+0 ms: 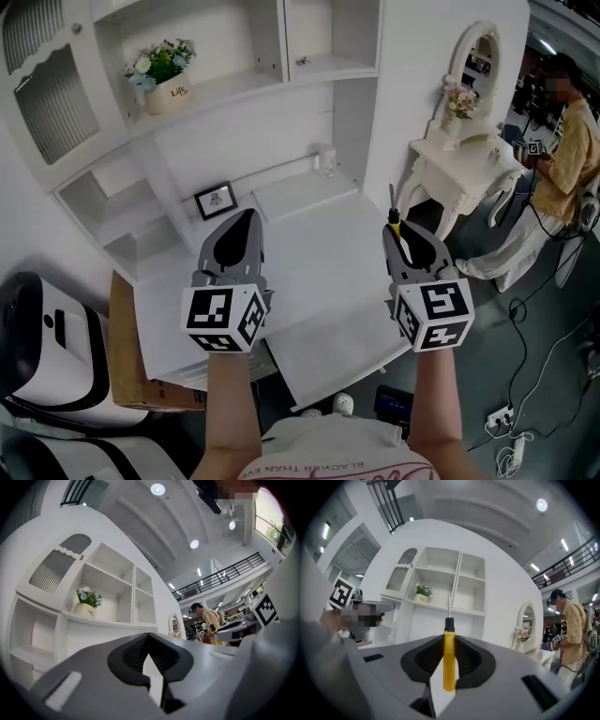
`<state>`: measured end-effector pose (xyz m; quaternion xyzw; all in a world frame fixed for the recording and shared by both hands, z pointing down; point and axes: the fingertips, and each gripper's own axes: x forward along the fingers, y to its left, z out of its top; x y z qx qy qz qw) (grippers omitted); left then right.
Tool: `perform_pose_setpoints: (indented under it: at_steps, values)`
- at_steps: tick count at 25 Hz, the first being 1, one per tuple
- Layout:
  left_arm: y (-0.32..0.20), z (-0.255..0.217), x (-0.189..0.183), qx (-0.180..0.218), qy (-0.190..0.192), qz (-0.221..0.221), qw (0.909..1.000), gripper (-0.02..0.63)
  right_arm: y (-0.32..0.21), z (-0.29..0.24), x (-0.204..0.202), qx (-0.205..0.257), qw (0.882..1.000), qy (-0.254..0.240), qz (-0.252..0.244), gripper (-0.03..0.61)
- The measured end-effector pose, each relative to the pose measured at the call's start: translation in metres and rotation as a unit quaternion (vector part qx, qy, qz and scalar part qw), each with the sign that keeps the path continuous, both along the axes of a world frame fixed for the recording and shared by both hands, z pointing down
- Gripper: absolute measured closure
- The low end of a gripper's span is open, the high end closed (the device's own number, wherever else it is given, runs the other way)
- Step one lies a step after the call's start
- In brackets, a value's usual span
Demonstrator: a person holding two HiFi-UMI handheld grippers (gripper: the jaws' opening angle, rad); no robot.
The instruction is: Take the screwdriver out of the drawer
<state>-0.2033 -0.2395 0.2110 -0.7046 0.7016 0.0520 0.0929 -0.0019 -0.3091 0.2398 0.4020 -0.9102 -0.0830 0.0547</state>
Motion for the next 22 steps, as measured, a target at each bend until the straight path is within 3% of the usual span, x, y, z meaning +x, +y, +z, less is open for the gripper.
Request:
perform_pose_setpoints:
  at_steps: [9,22]
  values:
    - [0.02,-0.022,-0.023,0.018,-0.032,-0.051,0.998,0.604,0.004,-0.019,0.009,0.018,1.0,-0.01,0.01,0.497]
    - [0.022,-0.026,-0.017,0.02,-0.048,-0.056,0.9971,0.605,0.009,-0.032,0.018,0.04,0.999,-0.017,0.014,0.497]
